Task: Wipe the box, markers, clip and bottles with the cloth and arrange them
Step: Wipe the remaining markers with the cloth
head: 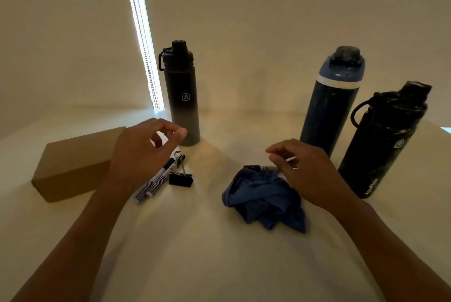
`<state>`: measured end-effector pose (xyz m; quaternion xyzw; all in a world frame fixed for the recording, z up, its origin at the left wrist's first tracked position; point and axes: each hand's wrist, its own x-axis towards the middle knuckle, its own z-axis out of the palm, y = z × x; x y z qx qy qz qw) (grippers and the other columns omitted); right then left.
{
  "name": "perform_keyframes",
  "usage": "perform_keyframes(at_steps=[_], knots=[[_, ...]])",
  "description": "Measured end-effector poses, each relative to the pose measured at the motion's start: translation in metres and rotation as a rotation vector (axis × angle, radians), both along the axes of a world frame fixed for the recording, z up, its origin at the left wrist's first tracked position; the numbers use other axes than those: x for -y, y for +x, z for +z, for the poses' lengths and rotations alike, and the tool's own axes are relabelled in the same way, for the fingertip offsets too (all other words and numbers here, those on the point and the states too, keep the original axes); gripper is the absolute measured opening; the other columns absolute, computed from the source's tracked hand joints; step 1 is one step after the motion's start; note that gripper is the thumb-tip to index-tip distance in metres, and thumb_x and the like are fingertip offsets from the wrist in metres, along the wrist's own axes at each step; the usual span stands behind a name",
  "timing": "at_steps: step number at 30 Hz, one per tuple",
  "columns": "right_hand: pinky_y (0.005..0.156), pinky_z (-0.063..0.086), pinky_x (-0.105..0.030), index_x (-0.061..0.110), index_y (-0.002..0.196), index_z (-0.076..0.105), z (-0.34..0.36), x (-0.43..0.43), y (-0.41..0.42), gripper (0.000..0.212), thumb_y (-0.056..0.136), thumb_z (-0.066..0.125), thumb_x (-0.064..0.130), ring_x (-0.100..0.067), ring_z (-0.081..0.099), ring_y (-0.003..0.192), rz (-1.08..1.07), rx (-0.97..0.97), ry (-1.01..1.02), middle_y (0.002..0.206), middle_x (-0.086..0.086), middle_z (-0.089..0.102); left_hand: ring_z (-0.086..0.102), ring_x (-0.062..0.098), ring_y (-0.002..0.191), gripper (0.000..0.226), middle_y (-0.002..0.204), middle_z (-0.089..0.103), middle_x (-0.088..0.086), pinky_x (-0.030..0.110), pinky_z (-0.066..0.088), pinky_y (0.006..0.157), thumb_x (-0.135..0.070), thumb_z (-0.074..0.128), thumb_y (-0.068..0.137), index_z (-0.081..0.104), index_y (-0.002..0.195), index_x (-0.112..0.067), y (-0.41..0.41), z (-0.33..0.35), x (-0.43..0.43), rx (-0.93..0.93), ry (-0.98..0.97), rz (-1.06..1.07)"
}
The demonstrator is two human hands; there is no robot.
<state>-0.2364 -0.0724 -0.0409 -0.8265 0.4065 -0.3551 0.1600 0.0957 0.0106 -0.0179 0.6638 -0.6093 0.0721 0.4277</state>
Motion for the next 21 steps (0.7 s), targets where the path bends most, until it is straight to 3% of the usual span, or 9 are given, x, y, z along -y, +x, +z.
perform_keyframes(at_steps=[4, 6, 10, 13, 16, 18, 21], knots=[[0.098, 0.045, -0.022, 0.026, 0.123, 0.068, -0.021, 0.025, -0.022, 0.027, 0.099, 0.063, 0.014, -0.007, 0.058, 0.112, -0.096, -0.270, -0.006, 0.122, 0.010, 0.061, 0.066, 0.007, 0.097, 0.019, 0.103, 0.069, -0.022, 0.020, 0.052, 0.073, -0.048, 0.070, 0.095, 0.073, 0.111, -0.038, -0.019, -0.002, -0.002, -0.073, -0.022, -0.208], [0.098, 0.045, -0.025, 0.025, 0.123, 0.069, -0.025, 0.028, -0.024, 0.027, 0.098, 0.063, 0.014, -0.013, 0.058, 0.113, -0.109, -0.329, 0.016, 0.121, 0.008, 0.061, 0.063, 0.004, 0.101, 0.022, 0.102, 0.066, -0.025, 0.010, 0.047, 0.076, -0.047, 0.068, 0.096, 0.073, 0.115, -0.037, -0.021, -0.004, -0.002, -0.042, -0.018, -0.217], [0.091, 0.047, -0.025, 0.024, 0.116, 0.073, -0.023, 0.028, -0.022, 0.021, 0.097, 0.067, 0.017, -0.015, 0.062, 0.104, -0.127, -0.327, -0.013, 0.110, 0.007, 0.065, 0.061, 0.003, 0.104, 0.021, 0.104, 0.066, -0.025, 0.008, 0.044, 0.078, -0.046, 0.067, 0.097, 0.072, 0.116, -0.039, -0.021, -0.007, -0.002, -0.037, -0.008, -0.221], [0.088, 0.052, -0.023, 0.027, 0.113, 0.073, -0.015, 0.022, -0.017, 0.018, 0.096, 0.070, 0.022, -0.004, 0.063, 0.095, -0.184, -0.140, -0.021, 0.105, 0.012, 0.064, 0.061, 0.001, 0.104, 0.019, 0.102, 0.064, -0.030, 0.014, 0.045, 0.081, -0.046, 0.066, 0.098, 0.073, 0.114, -0.040, -0.018, -0.008, -0.001, -0.059, -0.001, -0.195], [0.086, 0.054, -0.019, 0.032, 0.107, 0.074, -0.002, 0.007, -0.007, 0.015, 0.094, 0.075, 0.025, 0.002, 0.068, 0.092, -0.184, 0.231, 0.130, 0.097, 0.018, 0.073, 0.060, -0.002, 0.102, 0.015, 0.102, 0.063, -0.035, 0.018, 0.048, 0.082, -0.046, 0.066, 0.097, 0.071, 0.112, -0.045, -0.017, -0.006, -0.002, -0.074, -0.011, -0.180], [0.086, 0.056, -0.025, 0.034, 0.105, 0.074, 0.005, -0.006, 0.003, 0.014, 0.091, 0.077, 0.029, -0.002, 0.072, 0.092, -0.112, 0.427, 0.267, 0.096, 0.016, 0.076, 0.061, -0.004, 0.101, 0.013, 0.104, 0.063, -0.037, 0.020, 0.050, 0.081, -0.047, 0.068, 0.096, 0.071, 0.109, -0.047, -0.018, -0.005, -0.002, -0.109, -0.008, -0.175], [0.079, 0.059, -0.022, 0.031, 0.103, 0.074, 0.011, -0.026, 0.022, 0.015, 0.089, 0.077, 0.029, -0.008, 0.074, 0.092, -0.012, 0.550, 0.362, 0.096, 0.012, 0.077, 0.065, 0.000, 0.096, 0.021, 0.100, 0.066, -0.034, 0.026, 0.055, 0.083, -0.057, 0.066, 0.092, 0.074, 0.108, -0.047, -0.022, -0.005, -0.003, -0.205, 0.009, -0.195]])
